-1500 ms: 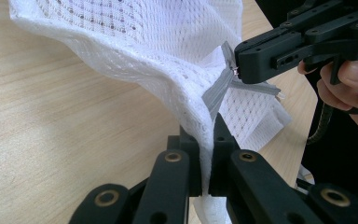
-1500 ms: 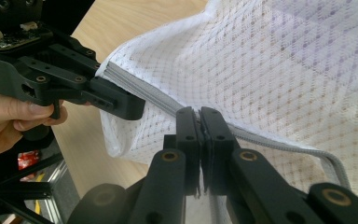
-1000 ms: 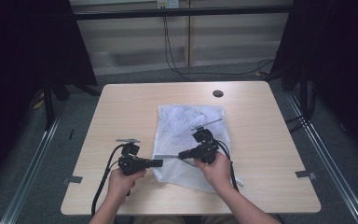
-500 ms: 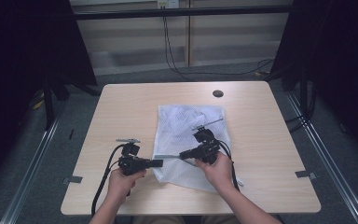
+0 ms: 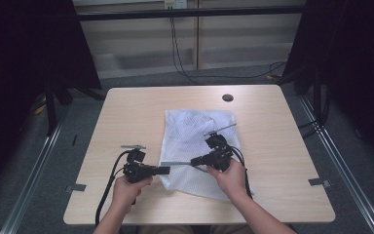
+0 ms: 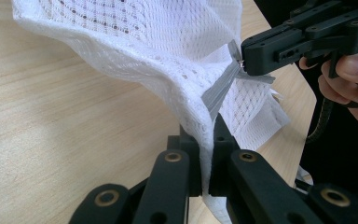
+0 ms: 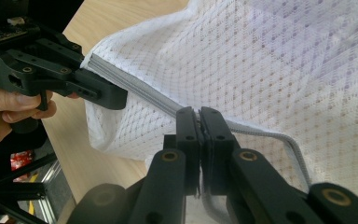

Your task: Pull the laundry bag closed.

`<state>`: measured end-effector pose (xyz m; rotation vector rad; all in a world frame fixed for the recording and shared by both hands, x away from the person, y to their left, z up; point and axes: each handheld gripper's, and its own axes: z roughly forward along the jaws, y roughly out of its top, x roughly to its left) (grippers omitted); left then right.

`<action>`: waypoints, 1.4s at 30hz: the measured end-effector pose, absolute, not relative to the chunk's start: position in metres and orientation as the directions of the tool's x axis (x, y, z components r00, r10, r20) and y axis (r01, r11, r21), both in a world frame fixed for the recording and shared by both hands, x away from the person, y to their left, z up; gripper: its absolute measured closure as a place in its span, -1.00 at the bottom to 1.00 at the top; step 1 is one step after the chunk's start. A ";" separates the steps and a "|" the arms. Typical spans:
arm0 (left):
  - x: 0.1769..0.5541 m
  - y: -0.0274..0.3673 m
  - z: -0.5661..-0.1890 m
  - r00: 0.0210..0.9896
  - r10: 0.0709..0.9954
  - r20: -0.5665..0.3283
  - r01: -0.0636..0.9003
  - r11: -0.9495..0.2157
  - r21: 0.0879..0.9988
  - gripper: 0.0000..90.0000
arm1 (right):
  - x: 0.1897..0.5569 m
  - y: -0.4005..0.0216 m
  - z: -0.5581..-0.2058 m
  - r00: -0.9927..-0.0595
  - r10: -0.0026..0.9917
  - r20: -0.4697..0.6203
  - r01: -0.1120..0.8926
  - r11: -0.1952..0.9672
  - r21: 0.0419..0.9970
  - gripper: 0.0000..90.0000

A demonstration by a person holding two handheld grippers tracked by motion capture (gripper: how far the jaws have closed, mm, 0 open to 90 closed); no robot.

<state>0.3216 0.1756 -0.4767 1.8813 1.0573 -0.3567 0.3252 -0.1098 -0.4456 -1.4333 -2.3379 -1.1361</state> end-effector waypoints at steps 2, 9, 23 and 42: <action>0.322 0.176 -0.477 0.589 0.523 -0.616 0.790 -0.211 0.576 0.97 | 0.325 -0.110 -0.446 -0.523 0.689 0.502 0.821 0.248 0.515 0.93; 0.322 0.177 -0.477 0.587 0.520 -0.621 0.792 -0.207 0.575 0.97 | 0.326 -0.114 -0.446 -0.516 0.695 0.501 0.824 0.243 0.511 0.93; 0.322 0.177 -0.476 0.583 0.524 -0.621 0.794 -0.204 0.573 0.97 | 0.325 -0.121 -0.447 -0.512 0.697 0.502 0.825 0.237 0.513 0.93; 0.322 0.177 -0.476 0.584 0.533 -0.613 0.791 -0.204 0.577 0.97 | 0.326 -0.125 -0.446 -0.497 0.708 0.501 0.834 0.231 0.501 0.93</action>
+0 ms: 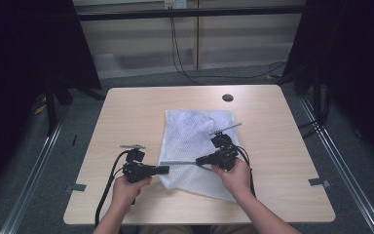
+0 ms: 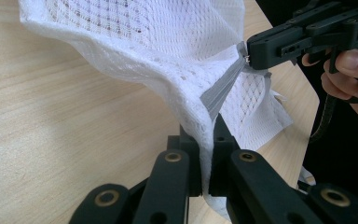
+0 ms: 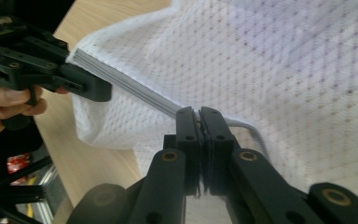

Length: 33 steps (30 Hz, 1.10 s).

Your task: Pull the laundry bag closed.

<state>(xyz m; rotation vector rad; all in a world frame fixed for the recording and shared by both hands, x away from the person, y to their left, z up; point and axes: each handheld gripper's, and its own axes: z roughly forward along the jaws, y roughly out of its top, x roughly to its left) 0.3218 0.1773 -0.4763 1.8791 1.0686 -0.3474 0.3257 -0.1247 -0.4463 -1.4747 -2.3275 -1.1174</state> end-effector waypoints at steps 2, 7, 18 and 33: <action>0.322 0.177 -0.476 0.584 0.531 -0.614 0.791 -0.202 0.577 0.97 | 0.326 -0.126 -0.447 -0.494 0.707 0.507 0.835 0.224 0.502 0.93; 0.322 0.178 -0.476 0.586 0.531 -0.611 0.789 -0.205 0.579 0.97 | 0.326 -0.128 -0.447 -0.498 0.710 0.499 0.832 0.227 0.507 0.93; 0.321 0.178 -0.476 0.579 0.533 -0.617 0.795 -0.198 0.574 0.97 | 0.326 -0.130 -0.447 -0.491 0.717 0.495 0.834 0.223 0.505 0.93; 0.321 0.178 -0.476 0.583 0.535 -0.612 0.792 -0.203 0.576 0.96 | 0.325 -0.131 -0.446 -0.492 0.717 0.495 0.835 0.227 0.501 0.93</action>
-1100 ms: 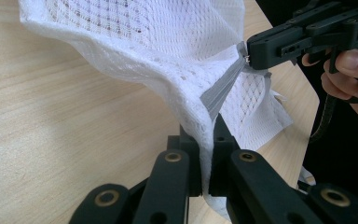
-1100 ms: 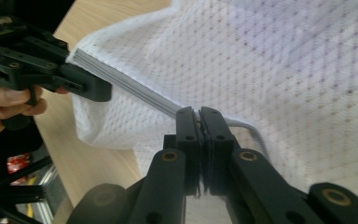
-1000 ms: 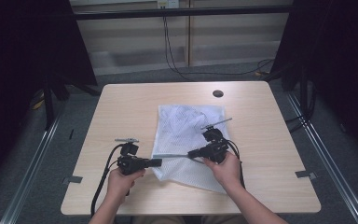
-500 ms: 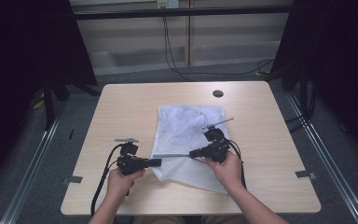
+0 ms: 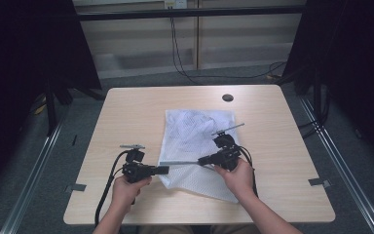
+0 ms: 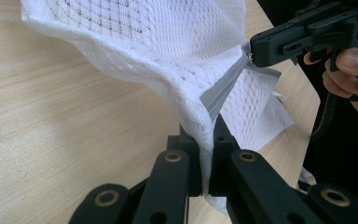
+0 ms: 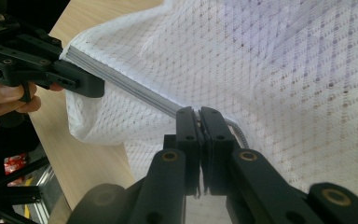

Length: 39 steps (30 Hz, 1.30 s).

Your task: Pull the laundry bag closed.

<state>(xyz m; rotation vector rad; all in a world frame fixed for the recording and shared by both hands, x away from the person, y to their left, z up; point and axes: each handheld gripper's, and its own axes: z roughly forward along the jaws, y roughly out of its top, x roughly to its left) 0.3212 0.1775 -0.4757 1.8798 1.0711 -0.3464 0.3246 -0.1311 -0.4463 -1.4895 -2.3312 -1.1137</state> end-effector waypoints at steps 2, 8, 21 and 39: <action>0.321 0.178 -0.476 0.586 0.535 -0.608 0.789 -0.209 0.577 0.97 | 0.324 -0.131 -0.446 -0.491 0.716 0.496 0.836 0.226 0.500 0.93; 0.321 0.177 -0.477 0.584 0.536 -0.610 0.792 -0.211 0.573 0.96 | 0.325 -0.135 -0.447 -0.491 0.717 0.494 0.833 0.222 0.507 0.93; 0.321 0.176 -0.477 0.585 0.535 -0.609 0.792 -0.215 0.572 0.96 | 0.324 -0.136 -0.447 -0.487 0.726 0.485 0.836 0.228 0.498 0.93; 0.322 0.181 -0.476 0.576 0.540 -0.614 0.795 -0.199 0.573 0.96 | 0.325 -0.149 -0.448 -0.476 0.736 0.482 0.837 0.211 0.504 0.93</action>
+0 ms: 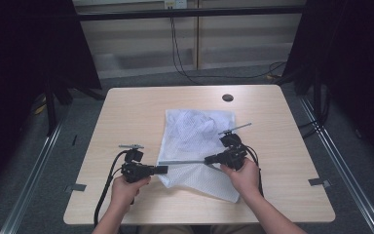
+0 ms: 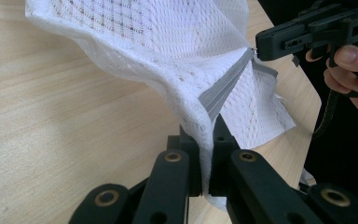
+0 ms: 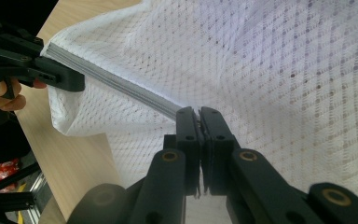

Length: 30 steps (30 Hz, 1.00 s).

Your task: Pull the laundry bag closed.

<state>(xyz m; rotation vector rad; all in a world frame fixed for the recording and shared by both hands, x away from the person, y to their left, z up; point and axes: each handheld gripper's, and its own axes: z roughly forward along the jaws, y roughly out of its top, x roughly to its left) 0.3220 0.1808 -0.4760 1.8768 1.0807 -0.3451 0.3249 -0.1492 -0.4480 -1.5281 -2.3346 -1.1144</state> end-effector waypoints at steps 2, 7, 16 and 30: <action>0.322 0.181 -0.476 0.577 0.540 -0.614 0.796 -0.200 0.572 0.96 | 0.325 -0.149 -0.448 -0.474 0.737 0.483 0.839 0.210 0.503 0.93; 0.322 0.181 -0.476 0.577 0.543 -0.610 0.795 -0.202 0.573 0.96 | 0.324 -0.151 -0.448 -0.473 0.738 0.480 0.838 0.211 0.503 0.93; 0.321 0.180 -0.476 0.581 0.540 -0.610 0.793 -0.204 0.574 0.96 | 0.323 -0.155 -0.450 -0.468 0.737 0.488 0.842 0.204 0.499 0.93; 0.321 0.180 -0.475 0.580 0.542 -0.608 0.793 -0.204 0.574 0.96 | 0.322 -0.159 -0.449 -0.467 0.741 0.482 0.841 0.204 0.502 0.93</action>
